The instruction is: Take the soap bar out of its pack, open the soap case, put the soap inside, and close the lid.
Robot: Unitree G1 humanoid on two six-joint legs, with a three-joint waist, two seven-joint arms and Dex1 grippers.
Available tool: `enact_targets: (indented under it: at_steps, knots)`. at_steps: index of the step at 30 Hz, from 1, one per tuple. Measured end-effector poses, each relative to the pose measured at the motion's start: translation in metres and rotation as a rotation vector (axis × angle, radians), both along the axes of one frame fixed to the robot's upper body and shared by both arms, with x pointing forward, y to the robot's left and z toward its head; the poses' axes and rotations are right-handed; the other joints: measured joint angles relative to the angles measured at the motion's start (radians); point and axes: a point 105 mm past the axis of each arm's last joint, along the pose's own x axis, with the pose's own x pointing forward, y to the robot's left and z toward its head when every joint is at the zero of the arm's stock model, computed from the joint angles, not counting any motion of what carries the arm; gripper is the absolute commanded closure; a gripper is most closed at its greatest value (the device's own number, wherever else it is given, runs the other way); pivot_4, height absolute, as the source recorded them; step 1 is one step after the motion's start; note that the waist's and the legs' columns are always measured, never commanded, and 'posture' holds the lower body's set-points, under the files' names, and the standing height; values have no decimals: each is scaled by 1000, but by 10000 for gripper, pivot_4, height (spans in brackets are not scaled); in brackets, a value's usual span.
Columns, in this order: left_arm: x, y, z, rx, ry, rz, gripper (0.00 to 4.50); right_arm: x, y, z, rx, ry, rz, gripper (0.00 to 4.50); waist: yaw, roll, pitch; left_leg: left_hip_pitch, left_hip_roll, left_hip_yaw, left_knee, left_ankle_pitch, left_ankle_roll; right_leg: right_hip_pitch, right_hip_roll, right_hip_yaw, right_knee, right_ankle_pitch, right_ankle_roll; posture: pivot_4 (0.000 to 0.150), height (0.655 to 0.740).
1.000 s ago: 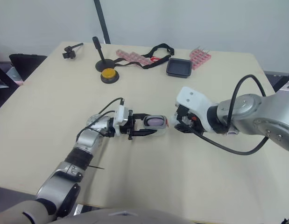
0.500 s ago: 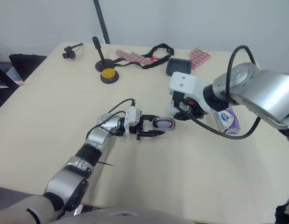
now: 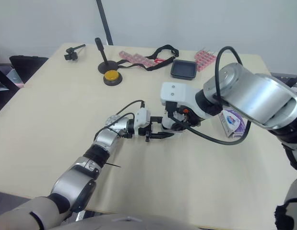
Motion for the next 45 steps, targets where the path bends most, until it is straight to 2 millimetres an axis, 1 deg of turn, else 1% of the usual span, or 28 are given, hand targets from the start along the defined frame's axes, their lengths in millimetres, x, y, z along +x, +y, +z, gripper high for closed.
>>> enact_targets:
  at_steps: [3, 11, 22, 35, 45]
  knots:
    - [-1, -3, 0, -5, 4, -3, 26046, 1, 1, -4, -8, 8, -4, 25373, 1, 0, 0, 0, 0, 0, 0, 0, 0, 0, 0, 0, 0, 0, 0, 1500, 7395]
    - [-1, -3, 0, -6, -6, -6, 26046, 11, -2, -11, -31, -2, -45, 25373, 0, 0, 0, 0, 0, 0, 0, 0, 0, 0, 0, 0, 1, 0, 0, 1500, 7395]
    - [-2, -3, -1, 6, -14, -12, 26046, 11, 2, -17, -49, 5, -34, 25373, 0, 0, 0, 1, 0, 0, 0, 0, 0, -1, 0, 0, 1, 0, 0, 1500, 7395]
    - [-2, -3, -2, 12, -22, -9, 26046, 15, -5, -28, -90, -13, -52, 25373, 0, 0, 0, 1, 0, 0, 1, 0, 0, -1, 0, 0, 3, 0, 0, 1500, 7395]
    - [-3, -3, -2, 17, -35, -10, 26046, 13, -2, -29, -97, -20, -43, 25373, 0, 0, 0, 1, 0, 0, 2, 1, 1, 0, 0, 0, 4, 0, 0, 1500, 7395]
